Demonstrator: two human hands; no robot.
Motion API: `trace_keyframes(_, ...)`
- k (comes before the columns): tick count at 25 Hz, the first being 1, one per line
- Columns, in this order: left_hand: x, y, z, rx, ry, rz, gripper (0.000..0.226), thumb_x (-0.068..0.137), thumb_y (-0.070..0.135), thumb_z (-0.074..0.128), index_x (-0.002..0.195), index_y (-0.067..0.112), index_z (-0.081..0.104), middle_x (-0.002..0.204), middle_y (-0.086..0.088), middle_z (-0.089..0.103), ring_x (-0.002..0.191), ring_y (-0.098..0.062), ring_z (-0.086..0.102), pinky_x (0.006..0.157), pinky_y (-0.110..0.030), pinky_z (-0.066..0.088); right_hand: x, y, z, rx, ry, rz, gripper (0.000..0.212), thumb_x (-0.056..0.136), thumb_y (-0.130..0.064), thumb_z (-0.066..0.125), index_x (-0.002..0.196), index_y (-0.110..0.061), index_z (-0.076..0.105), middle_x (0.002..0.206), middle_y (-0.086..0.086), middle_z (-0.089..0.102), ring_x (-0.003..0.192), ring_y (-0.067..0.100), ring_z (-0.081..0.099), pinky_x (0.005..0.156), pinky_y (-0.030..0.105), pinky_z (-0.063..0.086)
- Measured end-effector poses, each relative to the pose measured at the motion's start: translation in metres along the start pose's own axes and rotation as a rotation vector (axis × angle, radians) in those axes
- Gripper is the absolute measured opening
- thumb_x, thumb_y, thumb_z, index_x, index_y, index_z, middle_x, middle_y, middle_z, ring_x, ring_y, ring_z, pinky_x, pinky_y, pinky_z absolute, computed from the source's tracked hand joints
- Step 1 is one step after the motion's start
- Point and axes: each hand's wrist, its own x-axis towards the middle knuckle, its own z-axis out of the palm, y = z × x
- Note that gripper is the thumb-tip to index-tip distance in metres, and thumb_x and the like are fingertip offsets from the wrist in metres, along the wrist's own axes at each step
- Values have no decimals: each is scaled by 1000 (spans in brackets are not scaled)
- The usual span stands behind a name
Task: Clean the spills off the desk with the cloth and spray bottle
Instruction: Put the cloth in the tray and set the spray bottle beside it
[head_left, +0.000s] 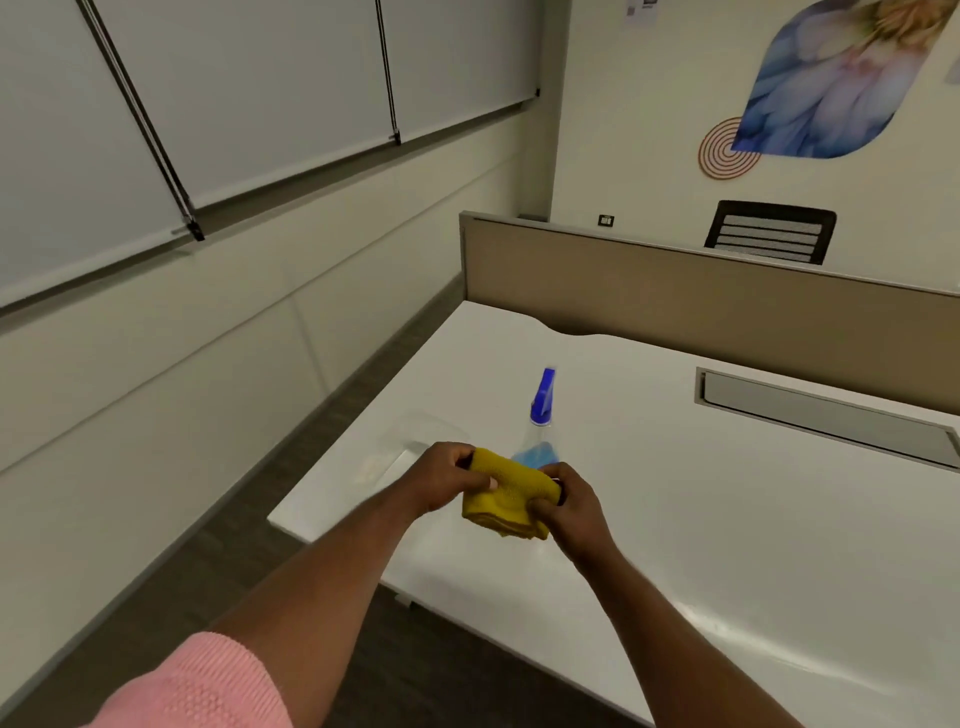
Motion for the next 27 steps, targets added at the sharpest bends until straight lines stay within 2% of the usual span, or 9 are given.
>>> trace_keyframes(4, 17, -49, -73, -1, 8, -34, 41, 83, 16, 79, 122, 14, 66, 108, -12, 73, 99, -27, 70, 84, -37, 61, 24, -2, 86, -45, 11, -13, 39, 75, -35, 67, 112, -24, 60, 96, -1, 67, 89, 16, 67, 68, 23, 58)
trace_keyframes(9, 39, -100, -137, 73, 45, -70, 54, 82, 26, 80, 130, 30, 57, 104, -8, 71, 90, -25, 72, 72, -34, 63, 59, -8, 158, -250, 10, 76, 44, 83, -60, 57, 118, -32, 60, 97, -13, 68, 84, 5, 65, 65, 15, 50)
trace_keyframes(11, 48, -116, -152, 170, 48, -54, 54, 82, 30, 80, 130, 38, 56, 107, -1, 68, 93, -20, 70, 75, -36, 63, 73, -8, 175, -404, 5, 96, 54, 78, -66, 50, 117, -32, 62, 103, -13, 64, 90, 8, 61, 75, 24, 51)
trace_keyframes(13, 56, -130, -159, 263, 37, -38, 51, 82, 33, 80, 126, 44, 56, 104, 4, 66, 90, -15, 68, 74, -35, 63, 84, -6, 187, -583, -31, 85, 56, 78, -65, 48, 118, -30, 66, 109, -10, 63, 101, 14, 57, 90, 32, 43)
trace_keyframes(18, 69, -147, -156, 601, -18, -2, 48, 77, 48, 76, 121, 44, 57, 105, 2, 59, 92, -19, 63, 73, -31, 54, 94, 8, 195, -723, -89, 58, 44, 80, -49, 55, 121, -35, 63, 110, -9, 70, 113, 13, 56, 110, 40, 27)
trace_keyframes(20, 73, -150, -153, 764, -14, 79, 48, 78, 48, 75, 122, 37, 60, 111, 0, 56, 100, -22, 59, 79, -32, 49, 96, 14, 197, -813, -126, 17, 38, 81, -45, 54, 116, -34, 66, 109, -8, 71, 121, 13, 55, 116, 44, 18)
trace_keyframes(23, 82, -155, -148, 978, -47, 246, 49, 79, 46, 74, 122, 25, 63, 140, -3, 49, 132, -25, 39, 105, -40, 37, 100, 20, 200, -926, -193, -17, 35, 86, -41, 52, 113, -32, 73, 114, -7, 72, 133, 15, 48, 120, 48, 5)
trace_keyframes(25, 85, -161, -144, 1007, -87, 264, 54, 84, 43, 72, 131, 23, 57, 161, -5, 28, 151, -26, 15, 120, -43, 21, 101, 23, 201, -950, -212, -51, 37, 86, -42, 50, 112, -32, 75, 119, -10, 71, 139, 16, 43, 119, 48, -3)
trace_keyframes(27, 86, -169, -138, 1021, -119, 265, 67, 90, 40, 66, 149, 23, 39, 169, -5, 3, 156, -24, -8, 125, -42, 4, 101, 25, 200, -970, -224, -83, 45, 87, -48, 44, 117, -32, 74, 134, -10, 66, 147, 17, 33, 120, 48, -11)
